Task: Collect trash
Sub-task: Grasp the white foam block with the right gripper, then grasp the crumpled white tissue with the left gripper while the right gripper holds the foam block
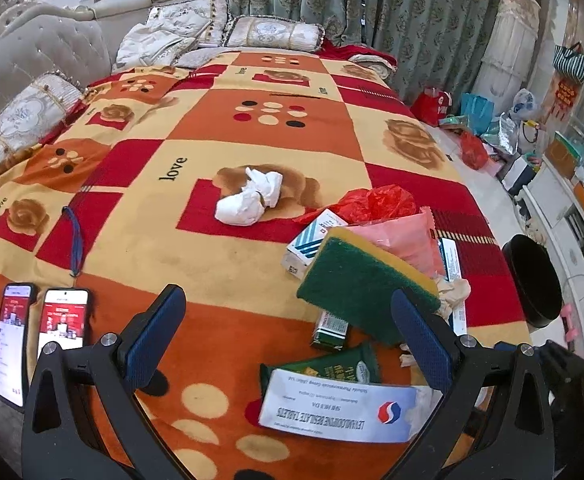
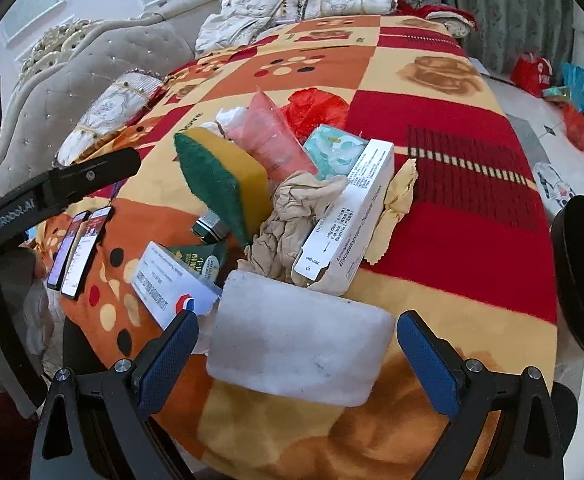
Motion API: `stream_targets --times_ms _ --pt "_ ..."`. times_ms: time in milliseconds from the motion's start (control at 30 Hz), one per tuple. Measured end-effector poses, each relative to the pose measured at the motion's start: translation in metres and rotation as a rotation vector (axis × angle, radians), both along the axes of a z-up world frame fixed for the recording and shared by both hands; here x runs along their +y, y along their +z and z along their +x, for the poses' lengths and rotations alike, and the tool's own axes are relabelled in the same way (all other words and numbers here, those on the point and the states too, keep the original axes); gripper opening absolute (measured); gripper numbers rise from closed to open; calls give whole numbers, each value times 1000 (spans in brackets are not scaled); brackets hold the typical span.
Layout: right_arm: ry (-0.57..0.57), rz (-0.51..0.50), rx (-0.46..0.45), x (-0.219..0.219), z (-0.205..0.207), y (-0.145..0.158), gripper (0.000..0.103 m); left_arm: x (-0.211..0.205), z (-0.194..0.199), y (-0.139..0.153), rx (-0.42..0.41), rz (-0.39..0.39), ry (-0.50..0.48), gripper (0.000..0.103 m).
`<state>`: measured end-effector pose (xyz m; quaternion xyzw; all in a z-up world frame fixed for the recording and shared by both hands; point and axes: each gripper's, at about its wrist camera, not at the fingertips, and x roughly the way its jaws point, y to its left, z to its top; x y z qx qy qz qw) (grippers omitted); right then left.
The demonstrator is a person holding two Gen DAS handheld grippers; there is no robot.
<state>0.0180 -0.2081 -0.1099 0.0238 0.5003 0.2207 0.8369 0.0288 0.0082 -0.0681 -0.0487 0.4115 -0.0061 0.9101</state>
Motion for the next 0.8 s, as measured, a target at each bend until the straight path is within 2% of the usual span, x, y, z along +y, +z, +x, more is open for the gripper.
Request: stream_targets --times_ms 33,67,100,300,433,500,600,667,733,800 --pt "2 -10 6 2 1 -4 99 -1 1 0 3 -1 -2 102" --pt "1 -13 8 1 1 -6 91 -4 2 -2 8 -2 -7 102" --pt "3 -6 11 0 0 -8 90 -6 4 -3 10 0 -11 102" --pt "-15 14 -66 -19 -1 16 89 -18 21 -10 23 -48 -24 102" --pt "-31 6 -91 -32 4 30 89 -28 37 -23 70 -101 -30 102" --pt "-34 -2 -99 -36 5 33 89 -32 43 -30 87 -130 -32 87" --pt "-16 29 -79 -43 4 38 89 -36 52 -41 131 -205 -51 72" --pt "31 53 -59 -40 2 38 90 -38 54 -43 129 -232 -56 65" --pt "61 33 -62 -35 -2 37 90 -40 52 -39 116 -248 -70 50" --pt "74 19 -66 -32 -6 37 90 -41 49 -33 109 -262 -102 32"
